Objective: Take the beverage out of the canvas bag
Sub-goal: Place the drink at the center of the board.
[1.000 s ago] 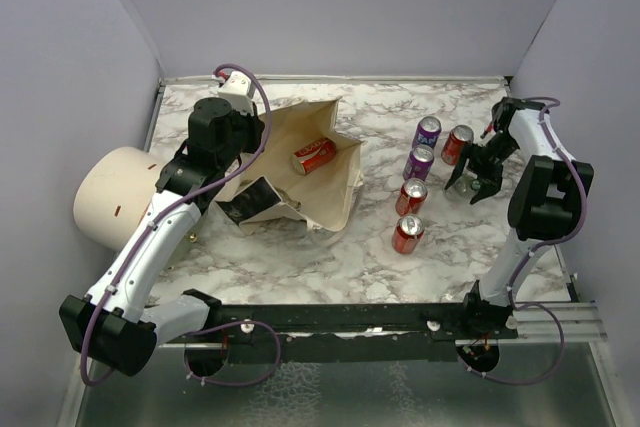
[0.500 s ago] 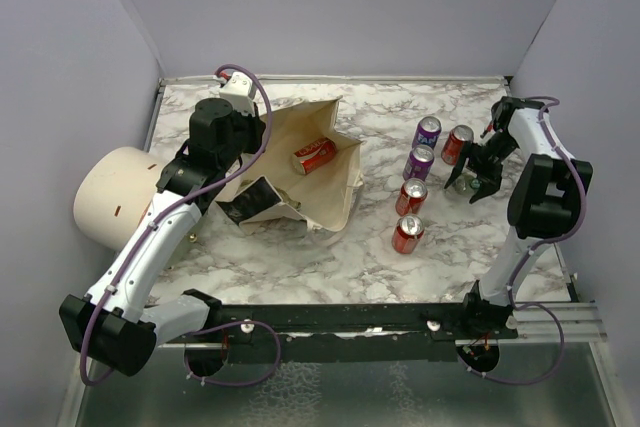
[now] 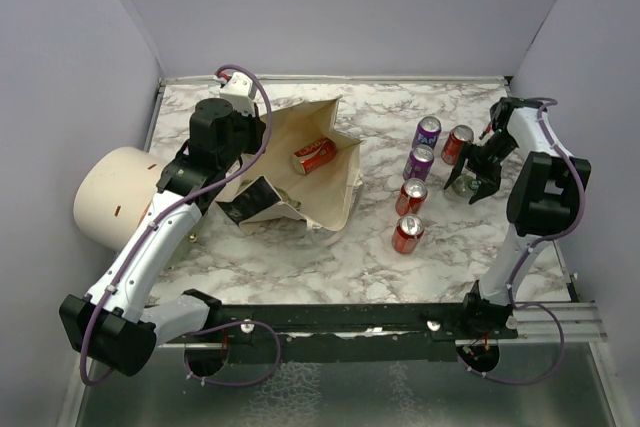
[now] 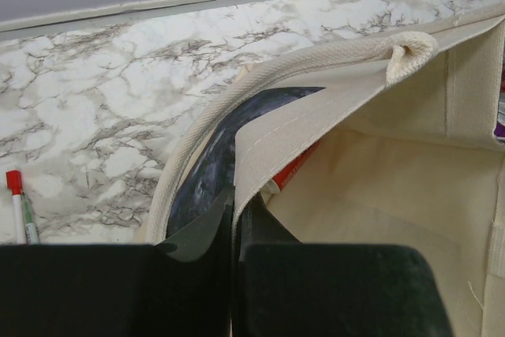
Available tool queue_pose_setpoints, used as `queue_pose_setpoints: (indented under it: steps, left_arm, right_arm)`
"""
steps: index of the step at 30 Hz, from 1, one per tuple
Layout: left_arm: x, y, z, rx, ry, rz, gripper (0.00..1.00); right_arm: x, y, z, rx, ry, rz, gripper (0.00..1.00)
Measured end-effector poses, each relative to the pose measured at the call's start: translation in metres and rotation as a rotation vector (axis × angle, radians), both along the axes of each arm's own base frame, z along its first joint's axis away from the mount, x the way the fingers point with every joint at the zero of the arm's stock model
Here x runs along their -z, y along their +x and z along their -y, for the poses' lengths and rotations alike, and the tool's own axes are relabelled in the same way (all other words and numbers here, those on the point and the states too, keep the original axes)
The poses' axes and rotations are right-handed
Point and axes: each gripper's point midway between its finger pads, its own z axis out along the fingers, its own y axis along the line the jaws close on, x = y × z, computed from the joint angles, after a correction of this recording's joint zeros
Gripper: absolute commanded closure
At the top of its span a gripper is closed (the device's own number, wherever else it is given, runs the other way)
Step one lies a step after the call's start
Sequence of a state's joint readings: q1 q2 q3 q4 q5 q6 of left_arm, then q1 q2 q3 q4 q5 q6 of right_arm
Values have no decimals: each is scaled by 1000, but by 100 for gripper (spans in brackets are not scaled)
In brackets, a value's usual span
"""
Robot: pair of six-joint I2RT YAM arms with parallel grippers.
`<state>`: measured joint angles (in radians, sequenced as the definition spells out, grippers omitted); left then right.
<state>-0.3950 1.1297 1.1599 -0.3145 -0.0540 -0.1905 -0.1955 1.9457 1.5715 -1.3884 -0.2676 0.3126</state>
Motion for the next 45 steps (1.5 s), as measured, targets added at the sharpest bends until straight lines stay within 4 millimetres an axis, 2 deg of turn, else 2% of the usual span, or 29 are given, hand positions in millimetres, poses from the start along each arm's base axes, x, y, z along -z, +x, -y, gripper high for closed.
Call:
queue_pose_setpoints:
  steps: [14, 27, 34, 38, 41, 45]
  left_arm:
    - [1, 0, 0, 0, 0, -1, 100]
    - [1, 1, 0, 0, 2, 2, 100]
    - [2, 2, 0, 0, 3, 2, 100]
    - [2, 2, 0, 0, 3, 2, 100]
    - [4, 2, 1, -1, 3, 1, 100]
    - [8, 3, 1, -1, 3, 1, 100]
  right_arm:
    - [0, 2, 0, -2, 14, -38, 42]
    - [0, 25, -4, 0, 46, -27, 37]
    - [2, 32, -7, -1, 49, -14, 56]
    - [6, 20, -11, 2, 50, -14, 63]
    - [5, 5, -13, 4, 50, -25, 65]
    - [4, -20, -16, 5, 46, -50, 74]
